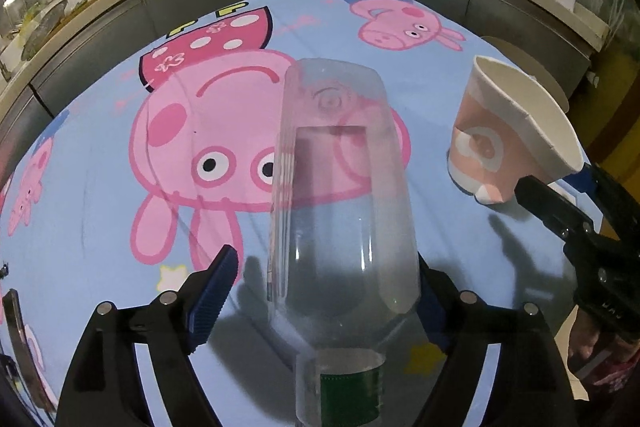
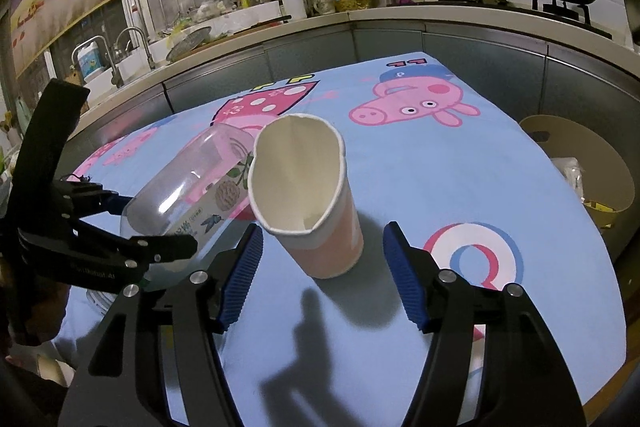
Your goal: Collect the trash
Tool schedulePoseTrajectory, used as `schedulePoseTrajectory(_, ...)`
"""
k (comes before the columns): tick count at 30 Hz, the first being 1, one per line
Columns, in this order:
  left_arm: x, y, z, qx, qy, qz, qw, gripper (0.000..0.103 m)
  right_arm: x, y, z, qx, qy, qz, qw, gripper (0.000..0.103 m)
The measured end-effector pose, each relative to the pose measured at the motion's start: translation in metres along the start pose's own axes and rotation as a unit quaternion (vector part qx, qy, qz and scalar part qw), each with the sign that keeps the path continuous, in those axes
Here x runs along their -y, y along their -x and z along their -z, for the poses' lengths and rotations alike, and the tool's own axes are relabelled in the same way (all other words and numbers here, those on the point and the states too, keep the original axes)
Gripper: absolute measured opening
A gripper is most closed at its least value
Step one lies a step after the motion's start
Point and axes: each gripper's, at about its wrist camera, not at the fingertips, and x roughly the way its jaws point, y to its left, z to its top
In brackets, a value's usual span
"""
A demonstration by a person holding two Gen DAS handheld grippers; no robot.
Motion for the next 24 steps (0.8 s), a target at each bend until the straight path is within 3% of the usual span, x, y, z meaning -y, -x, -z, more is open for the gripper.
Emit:
schedulePoseTrajectory(1,0.0,0.0,0.0,0.0,-0.001,0.0,1.0,0.081,0.0,-0.001,0.0,0.0,0.001,-0.001,1.0,0.062)
schedulePoseTrajectory(3,0.001,0.001,0.002,0.005,-0.002,0.025,0.9997,0.065,-0.001,-0.004,-0.001,0.0,0.002,-0.005,1.0,0.058)
schedulePoseTrajectory(4,0.002,0.002,0.001,0.007,-0.004,0.021,0.9997,0.065,-0.001,-0.005,0.0,0.001,0.004,-0.006,1.0,0.036)
schedulePoseTrajectory(7,0.007,0.003,0.002,0.014,-0.018,0.009,0.9997,0.064,0.0,-0.006,-0.001,0.001,0.0,-0.009,1.0,0.031)
schedulePoseTrajectory(10,0.01,0.005,-0.002,0.015,-0.017,0.014,0.9997,0.064,0.005,-0.006,-0.002,0.007,-0.012,-0.01,1.0,0.029)
schedulePoseTrajectory(24,0.007,0.009,-0.005,0.024,0.002,-0.031,0.9992,0.064,0.003,0.004,-0.001,0.015,-0.024,-0.02,0.999,0.028)
